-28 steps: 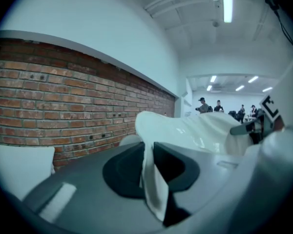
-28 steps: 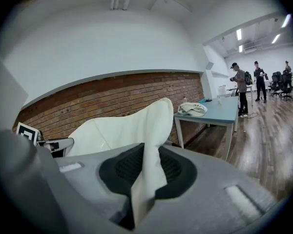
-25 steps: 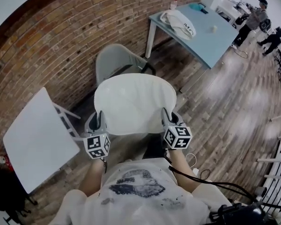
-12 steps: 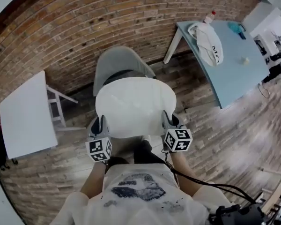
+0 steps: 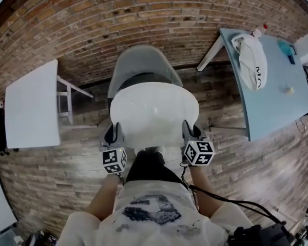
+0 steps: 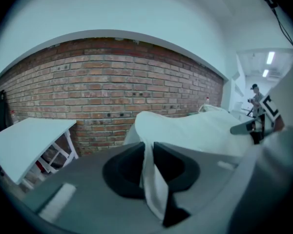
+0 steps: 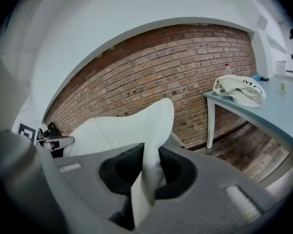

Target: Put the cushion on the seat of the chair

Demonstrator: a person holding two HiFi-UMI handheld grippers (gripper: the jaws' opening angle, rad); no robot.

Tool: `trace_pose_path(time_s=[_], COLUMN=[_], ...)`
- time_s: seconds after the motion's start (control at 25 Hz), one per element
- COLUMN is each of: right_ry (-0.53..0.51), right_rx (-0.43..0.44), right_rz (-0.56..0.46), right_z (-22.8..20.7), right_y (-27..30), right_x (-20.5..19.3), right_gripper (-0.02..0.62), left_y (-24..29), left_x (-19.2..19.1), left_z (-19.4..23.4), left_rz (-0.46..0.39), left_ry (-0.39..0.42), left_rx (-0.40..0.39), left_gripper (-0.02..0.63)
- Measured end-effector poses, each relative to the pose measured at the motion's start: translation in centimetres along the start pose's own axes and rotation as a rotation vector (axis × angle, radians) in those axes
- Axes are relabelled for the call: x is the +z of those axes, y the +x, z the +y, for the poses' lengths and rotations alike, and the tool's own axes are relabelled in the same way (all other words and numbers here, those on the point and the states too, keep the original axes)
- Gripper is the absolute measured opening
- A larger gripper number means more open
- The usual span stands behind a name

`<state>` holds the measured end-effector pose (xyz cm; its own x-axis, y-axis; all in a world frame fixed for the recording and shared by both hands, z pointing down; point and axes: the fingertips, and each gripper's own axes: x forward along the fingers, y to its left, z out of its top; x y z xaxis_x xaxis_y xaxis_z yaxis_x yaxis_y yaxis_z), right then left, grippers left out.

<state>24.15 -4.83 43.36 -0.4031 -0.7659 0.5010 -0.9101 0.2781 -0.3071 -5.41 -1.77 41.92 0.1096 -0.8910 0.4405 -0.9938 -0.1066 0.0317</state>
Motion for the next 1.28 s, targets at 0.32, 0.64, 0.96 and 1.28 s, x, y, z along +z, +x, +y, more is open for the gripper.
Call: trace_pose_path(time_s=[0.32, 0.64, 0.96, 1.28], right_ry=[-0.034, -0.056, -0.047, -0.057], right_rx=[0.031, 0.039, 0.024, 0.012], right_rz=[0.043, 0.093, 0.147, 0.198], right_z=[-1.0, -2.0, -3.6, -5.4], right_y=[5.6, 12.2, 18.7, 23.8], right_x=[-1.6, -4.9, -9.9, -14.3], right_gripper=[0.051, 0.051, 0.051, 0.051], left_y=[3.6, 8.2, 13.5, 17.5], left_x=[-3.7, -8.9, -14.8, -20.3], left_z=[2.0, 4.1, 6.1, 7.2], left_rz=[0.04, 0.08, 0.13, 0.179], left_ry=[-0.028, -0.075, -0.087, -0.101], left_rx=[0.036, 0.066, 0.082, 0.083], left_gripper=[0.049, 0.049, 0.049, 0.049])
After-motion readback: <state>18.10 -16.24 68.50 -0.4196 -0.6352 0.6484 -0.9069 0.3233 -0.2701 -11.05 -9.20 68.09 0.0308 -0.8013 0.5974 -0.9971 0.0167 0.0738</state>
